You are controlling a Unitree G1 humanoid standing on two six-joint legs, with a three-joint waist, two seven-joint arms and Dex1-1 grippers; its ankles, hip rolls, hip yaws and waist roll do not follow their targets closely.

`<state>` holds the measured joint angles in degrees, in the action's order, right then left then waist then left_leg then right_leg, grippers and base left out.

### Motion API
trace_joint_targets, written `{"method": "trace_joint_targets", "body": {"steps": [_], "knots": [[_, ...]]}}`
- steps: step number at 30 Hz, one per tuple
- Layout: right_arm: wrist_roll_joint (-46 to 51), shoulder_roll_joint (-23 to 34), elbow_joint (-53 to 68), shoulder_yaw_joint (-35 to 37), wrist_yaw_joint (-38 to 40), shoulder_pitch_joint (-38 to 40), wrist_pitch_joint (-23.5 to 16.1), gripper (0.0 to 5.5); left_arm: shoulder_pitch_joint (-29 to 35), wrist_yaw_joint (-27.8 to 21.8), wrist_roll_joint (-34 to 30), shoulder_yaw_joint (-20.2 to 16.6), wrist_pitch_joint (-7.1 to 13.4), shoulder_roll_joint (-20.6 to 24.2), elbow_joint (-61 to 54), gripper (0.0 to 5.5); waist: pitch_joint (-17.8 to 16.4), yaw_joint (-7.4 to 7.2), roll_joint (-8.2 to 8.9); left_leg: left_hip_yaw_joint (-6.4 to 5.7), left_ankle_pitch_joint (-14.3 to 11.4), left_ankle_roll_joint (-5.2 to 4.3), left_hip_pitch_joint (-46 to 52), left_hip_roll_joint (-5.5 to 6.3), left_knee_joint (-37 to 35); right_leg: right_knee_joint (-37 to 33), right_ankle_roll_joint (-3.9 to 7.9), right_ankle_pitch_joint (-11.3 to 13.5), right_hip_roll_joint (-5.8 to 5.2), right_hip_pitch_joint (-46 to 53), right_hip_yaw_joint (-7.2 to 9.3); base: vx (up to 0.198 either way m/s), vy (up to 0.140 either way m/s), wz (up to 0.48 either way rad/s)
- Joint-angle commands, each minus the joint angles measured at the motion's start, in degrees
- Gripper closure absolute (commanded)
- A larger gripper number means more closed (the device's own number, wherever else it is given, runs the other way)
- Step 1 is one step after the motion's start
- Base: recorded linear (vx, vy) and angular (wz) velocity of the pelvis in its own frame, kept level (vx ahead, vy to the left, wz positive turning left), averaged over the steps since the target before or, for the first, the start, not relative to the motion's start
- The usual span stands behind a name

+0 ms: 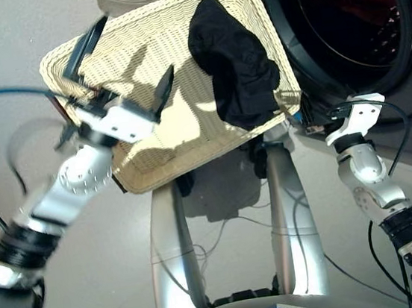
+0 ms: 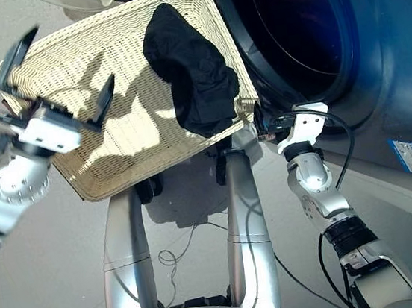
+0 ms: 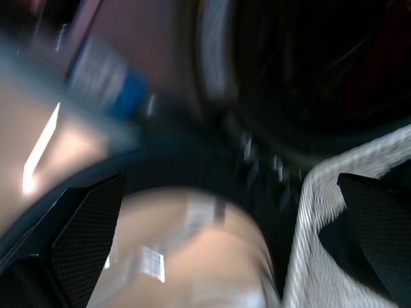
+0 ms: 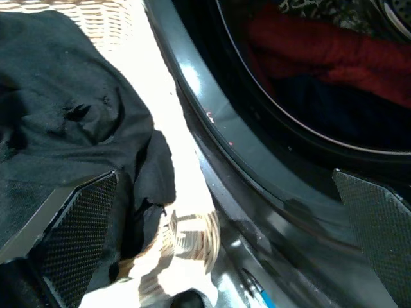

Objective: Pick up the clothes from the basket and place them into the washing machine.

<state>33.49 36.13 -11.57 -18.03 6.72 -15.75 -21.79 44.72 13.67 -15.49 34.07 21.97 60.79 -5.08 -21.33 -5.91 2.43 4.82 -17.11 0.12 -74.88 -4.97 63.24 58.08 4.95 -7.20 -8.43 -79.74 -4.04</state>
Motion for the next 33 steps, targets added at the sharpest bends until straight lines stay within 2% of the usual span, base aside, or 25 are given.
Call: {"method": "trace_joint_targets", "body": {"steps": [1,3,8,10,14,16,19,23,27,30,33], "knots": [[0.41,2.6,4.38,0.85,-3.15,3.73,-1.65,0.0,5.65,-2.98,-4.99,4.73,0.84,1.01,0.41,0.0,3.93,-1.41,-1.81,-0.56,4.2,1.37,-2.2,-0.88,-3.64,-0.81,-2.5,-0.21,-0.8,2.57,0.41,0.0,0.0,0.0],[0.63,2.09,4.35,1.06,-4.2,4.45,-1.04,0.0,10.02,-5.04,-4.99,8.36,0.5,0.25,1.23,0.0,4.25,-1.68,-1.96,-0.55,4.2,1.41,-2.36,-0.94,-3.64,-1.0,-2.43,-0.09,-0.8,2.49,0.34,0.0,0.0,0.0],[1.24,1.42,4.72,2.66,-6.15,6.83,-0.11,0.0,13.12,-10.27,-0.71,11.55,1.2,-2.62,0.06,0.0,5.14,-2.33,-2.28,-0.47,4.19,1.47,-2.44,-0.88,-4.25,-1.68,-2.4,0.03,-0.75,2.28,0.12,0.0,0.0,0.0],[1.67,1.13,5.04,3.19,-6.66,7.35,0.34,0.0,15.97,-12.49,-0.31,14.69,0.95,-4.19,0.73,0.0,5.38,-2.62,-2.32,-0.42,4.24,1.45,-2.45,-0.93,-4.58,-2.07,-2.38,0.06,-0.68,2.29,0.07,0.0,0.0,0.0],[1.49,0.66,6.36,3.66,-7.71,8.56,1.43,0.0,22.81,-16.21,-3.22,21.47,-1.08,-7.97,6.34,0.0,5.26,-3.39,-2.23,-0.35,4.09,1.42,-2.28,-1.16,-4.84,-2.36,-2.37,-0.08,-0.54,2.42,-0.1,0.0,0.0,0.0],[1.52,0.03,6.78,4.27,-8.4,9.22,2.13,0.0,24.54,-18.37,-4.99,23.24,-2.9,-10.41,9.07,0.0,5.11,-3.68,-2.25,-0.24,4.04,1.45,-2.13,-1.3,-4.97,-2.49,-2.32,-0.08,-0.45,2.52,-0.19,0.0,0.0,0.0],[1.88,-0.47,8.25,5.28,-9.66,10.58,2.51,0.0,24.92,-17.13,-7.57,23.08,-4.75,-14.03,18.22,0.0,4.85,-4.23,-2.14,-0.06,3.93,1.47,-1.85,-1.5,-5.0,-2.63,-2.29,-0.06,-0.28,2.5,-0.32,0.0,0.0,0.0],[2.13,-0.43,10.22,6.56,-10.94,12.46,2.5,0.0,28.46,-14.7,-16.17,24.87,-7.51,-17.31,25.86,0.0,4.78,-5.11,-2.21,-0.07,3.66,1.45,-1.87,-1.65,-5.06,-2.85,-2.18,-0.22,0.06,2.22,-0.71,0.0,0.0,0.0],[2.22,-0.11,11.86,6.69,-11.85,13.48,2.28,0.0,31.83,-11.62,-20.82,26.18,-8.74,-19.55,31.93,0.0,4.59,-5.95,-2.45,0.4,3.66,1.33,-1.81,-1.74,-5.68,-3.46,-2.04,-0.14,0.38,2.07,-1.17,0.0,0.0,0.0],[2.37,0.11,13.45,7.08,-12.36,14.19,2.57,0.0,32.54,-10.77,-20.71,25.51,-11.2,-21.83,38.33,0.0,4.13,-6.52,-2.42,1.03,3.63,1.29,-1.63,-2.11,-6.08,-4.11,-2.01,0.14,0.74,1.91,-1.51,0.0,0.0,0.0],[2.47,-0.16,14.37,8.12,-12.81,15.3,2.91,0.0,32.12,-9.49,-17.46,22.01,-13.61,-23.61,45.3,0.0,3.52,-7.1,-2.34,1.51,3.53,1.36,-1.83,-2.49,-5.86,-4.54,-1.94,0.57,1.39,1.42,-1.97,-0.001,0.012,-0.059]]}}
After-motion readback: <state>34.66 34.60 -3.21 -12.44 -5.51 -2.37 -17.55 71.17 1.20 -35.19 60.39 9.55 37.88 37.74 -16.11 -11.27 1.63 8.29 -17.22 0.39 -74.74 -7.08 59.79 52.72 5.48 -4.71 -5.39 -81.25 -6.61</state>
